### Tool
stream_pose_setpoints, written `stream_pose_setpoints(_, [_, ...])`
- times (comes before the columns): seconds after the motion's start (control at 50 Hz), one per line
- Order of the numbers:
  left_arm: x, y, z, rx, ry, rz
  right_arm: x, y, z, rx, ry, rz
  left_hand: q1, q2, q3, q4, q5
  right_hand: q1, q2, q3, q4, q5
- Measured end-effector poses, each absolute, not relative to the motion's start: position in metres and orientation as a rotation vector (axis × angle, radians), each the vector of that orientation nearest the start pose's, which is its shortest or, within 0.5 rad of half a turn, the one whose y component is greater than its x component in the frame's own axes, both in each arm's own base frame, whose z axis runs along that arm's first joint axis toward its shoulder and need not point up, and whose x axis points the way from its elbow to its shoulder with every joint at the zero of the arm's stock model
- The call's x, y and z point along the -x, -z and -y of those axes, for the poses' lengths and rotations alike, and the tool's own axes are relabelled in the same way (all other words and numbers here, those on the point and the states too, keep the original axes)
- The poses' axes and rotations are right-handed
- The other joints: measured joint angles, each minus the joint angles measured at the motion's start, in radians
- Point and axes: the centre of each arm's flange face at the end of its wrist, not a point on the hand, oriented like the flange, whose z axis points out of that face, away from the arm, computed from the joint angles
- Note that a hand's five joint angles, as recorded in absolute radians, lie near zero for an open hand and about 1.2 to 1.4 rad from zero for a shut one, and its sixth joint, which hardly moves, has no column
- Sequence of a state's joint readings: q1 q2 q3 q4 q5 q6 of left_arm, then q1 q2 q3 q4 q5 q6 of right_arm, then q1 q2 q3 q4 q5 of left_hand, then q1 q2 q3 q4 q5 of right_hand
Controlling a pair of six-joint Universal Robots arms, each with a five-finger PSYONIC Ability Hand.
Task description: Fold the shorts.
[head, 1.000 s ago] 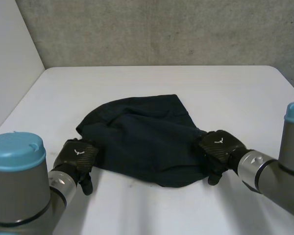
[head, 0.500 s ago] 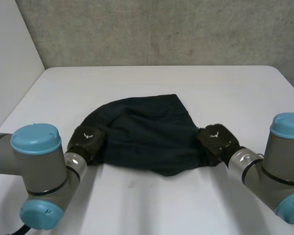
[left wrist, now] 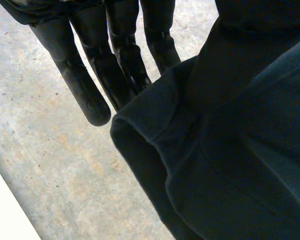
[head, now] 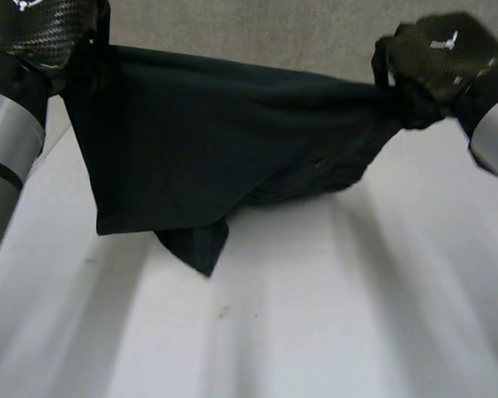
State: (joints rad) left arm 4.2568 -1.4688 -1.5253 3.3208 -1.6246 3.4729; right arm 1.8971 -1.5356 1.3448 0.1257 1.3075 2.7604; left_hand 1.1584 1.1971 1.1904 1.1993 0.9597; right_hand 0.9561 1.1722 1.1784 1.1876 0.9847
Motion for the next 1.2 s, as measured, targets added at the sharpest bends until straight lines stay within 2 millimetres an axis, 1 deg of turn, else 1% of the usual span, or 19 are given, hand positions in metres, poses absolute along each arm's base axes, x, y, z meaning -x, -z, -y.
stream_pose_setpoints(0.08, [0.247, -0.364, 0.215, -0.717, 2.527, -1.853, -0.247, -0.363, 0.245, 0.983, 2.134, -1.853, 0.0, 0.0, 0.0, 0.0, 0.0, 0.012, 0.0, 0.01, 0.0, 0.0])
stream_pose_setpoints(0.18, [0.254, -0.313, 0.233, -0.819, 2.301, -2.076, -0.255, -0.338, 0.258, 1.023, 1.993, -1.962, 0.0, 0.0, 0.0, 0.0, 0.0, 0.015, 0.0, 0.018, 0.0, 0.0])
stream_pose_setpoints(0.38, [0.267, -0.213, 0.29, -0.91, 1.967, -2.288, -0.283, -0.229, 0.297, 1.203, 1.675, -2.165, 0.0, 0.0, 0.001, 0.0, 0.0, 0.015, 0.0, 0.021, 0.0, 0.001])
stream_pose_setpoints(0.46, [0.275, -0.205, 0.314, -0.916, 1.983, -2.241, -0.293, -0.214, 0.309, 1.226, 1.703, -2.158, 0.0, 0.0, 0.001, 0.0, 0.0, 0.015, 0.0, 0.023, 0.0, 0.004])
stream_pose_setpoints(0.54, [0.288, -0.237, 0.352, -0.848, 2.191, -2.036, -0.312, -0.228, 0.336, 1.172, 1.978, -2.01, 0.0, 0.001, 0.002, 0.0, 0.0, 0.015, 0.006, 0.023, 0.001, 0.004])
stream_pose_setpoints(0.56, [0.293, -0.257, 0.362, -0.808, 2.291, -1.937, -0.318, -0.242, 0.346, 1.128, 2.11, -1.921, 0.0, 0.001, 0.002, 0.001, 0.0, 0.016, 0.006, 0.023, 0.001, 0.004])
stream_pose_setpoints(0.58, [0.293, -0.257, 0.362, -0.808, 2.291, -1.937, -0.318, -0.242, 0.346, 1.128, 2.11, -1.921, 0.0, 0.001, 0.002, 0.001, 0.0, 0.016, 0.006, 0.023, 0.001, 0.004])
stream_pose_setpoints(0.6, [0.298, -0.287, 0.373, -0.739, 2.433, -1.783, -0.326, -0.268, 0.358, 1.05, 2.302, -1.767, 0.0, 0.001, 0.002, 0.001, 0.0, 0.02, 0.006, 0.023, 0.002, 0.004])
stream_pose_setpoints(0.64, [0.301, -0.322, 0.378, -0.652, 2.577, -1.605, -0.331, -0.299, 0.366, 0.954, 2.488, -1.583, 0.0, 0.001, 0.002, 0.001, 0.0, 0.02, 0.006, 0.023, 0.002, 0.004])
stream_pose_setpoints(0.68, [0.301, -0.36, 0.377, -0.552, 2.709, -1.413, -0.333, -0.325, 0.369, 0.871, 2.619, -1.429, 0.0, 0.001, 0.002, 0.001, 0.0, 0.02, 0.006, 0.023, 0.002, 0.004])
stream_pose_setpoints(0.7, [0.299, -0.379, 0.375, -0.493, 2.77, -1.311, -0.333, -0.351, 0.369, 0.781, 2.728, -1.274, 0.0, 0.001, 0.002, 0.001, 0.0, 0.02, 0.006, 0.023, 0.002, 0.004])
stream_pose_setpoints(0.72, [0.298, -0.392, 0.372, -0.452, 2.809, -1.244, -0.333, -0.356, 0.369, 0.764, 2.746, -1.246, 0.0, 0.001, 0.002, 0.001, 0.0, 0.02, 0.006, 0.023, 0.002, 0.004])
stream_pose_setpoints(0.78, [0.286, -0.439, 0.354, -0.274, 2.937, -0.991, -0.327, -0.404, 0.361, 0.574, 2.866, -0.97, 0.0, 0.001, 0.002, 0.001, 0.0, 0.02, 0.006, 0.023, 0.002, 0.004])
stream_pose_setpoints(0.86, [0.276, -0.449, 0.341, -0.186, 2.985, -0.933, -0.323, -0.413, 0.357, 0.517, 2.842, -0.94, 0.0, 0.002, 0.002, 0.001, 0.0, 0.02, 0.006, 0.023, 0.002, 0.005])
stream_pose_setpoints(0.96, [0.273, -0.434, 0.341, -0.194, 2.975, -1.015, -0.324, -0.4, 0.358, 0.547, 2.782, -1.035, 0.0, 0.001, 0.002, 0.001, 0.0, 0.02, 0.006, 0.023, 0.002, 0.005])
stream_pose_setpoints(0.98, [0.27, -0.393, 0.343, -0.25, 2.909, -1.217, -0.326, -0.365, 0.362, 0.631, 2.666, -1.232, 0.0, 0.002, 0.003, 0.001, 0.0, 0.02, 0.006, 0.023, 0.002, 0.005])
stream_pose_setpoints(1.1, [0.264, -0.308, 0.341, -0.391, 2.719, -1.564, -0.329, -0.288, 0.365, 0.795, 2.447, -1.563, 0.0, 0.004, 0.005, 0.004, 0.0, 0.02, 0.006, 0.023, 0.004, 0.005])
stream_pose_setpoints(1.18, [0.263, -0.246, 0.332, -0.521, 2.563, -1.779, -0.328, -0.227, 0.362, 0.927, 2.278, -1.78, 0.0, 0.004, 0.005, 0.004, 0.0, 0.02, 0.006, 0.023, 0.005, 0.005])
stream_pose_setpoints(1.2, [0.263, -0.219, 0.327, -0.578, 2.489, -1.87, -0.327, -0.199, 0.358, 0.994, 2.194, -1.874, 0.0, 0.004, 0.005, 0.004, 0.0, 0.02, 0.006, 0.023, 0.005, 0.005])
